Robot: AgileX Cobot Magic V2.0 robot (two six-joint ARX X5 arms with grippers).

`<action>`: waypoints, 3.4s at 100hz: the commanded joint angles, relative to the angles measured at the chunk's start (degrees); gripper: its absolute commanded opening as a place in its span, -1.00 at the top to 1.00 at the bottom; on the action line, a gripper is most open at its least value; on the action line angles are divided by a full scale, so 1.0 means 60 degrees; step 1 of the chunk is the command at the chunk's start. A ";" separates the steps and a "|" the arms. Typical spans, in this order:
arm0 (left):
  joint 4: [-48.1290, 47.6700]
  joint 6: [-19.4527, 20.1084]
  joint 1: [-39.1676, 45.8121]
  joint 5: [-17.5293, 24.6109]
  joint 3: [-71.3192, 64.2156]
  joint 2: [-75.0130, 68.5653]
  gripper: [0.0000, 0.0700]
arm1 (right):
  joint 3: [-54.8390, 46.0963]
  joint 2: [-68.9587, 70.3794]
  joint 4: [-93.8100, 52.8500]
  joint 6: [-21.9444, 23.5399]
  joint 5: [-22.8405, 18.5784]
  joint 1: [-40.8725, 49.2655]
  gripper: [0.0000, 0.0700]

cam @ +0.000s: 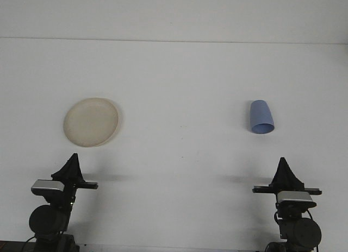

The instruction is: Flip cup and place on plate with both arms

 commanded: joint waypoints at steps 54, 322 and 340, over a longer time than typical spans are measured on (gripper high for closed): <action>0.0098 0.0076 -0.0018 0.0004 -0.0182 -0.0018 0.97 | 0.0776 0.0000 -0.0382 -0.0073 0.0011 0.0000 1.00; 0.0098 0.0076 -0.0018 0.0004 -0.0182 -0.0018 0.97 | 0.4517 0.9049 -0.0838 -0.0124 -0.0780 -0.1089 -0.42; 0.0098 0.0076 -0.0018 0.0004 -0.0182 -0.0018 0.97 | 0.4131 1.0040 0.0761 -0.0554 -0.1373 -0.1614 -0.42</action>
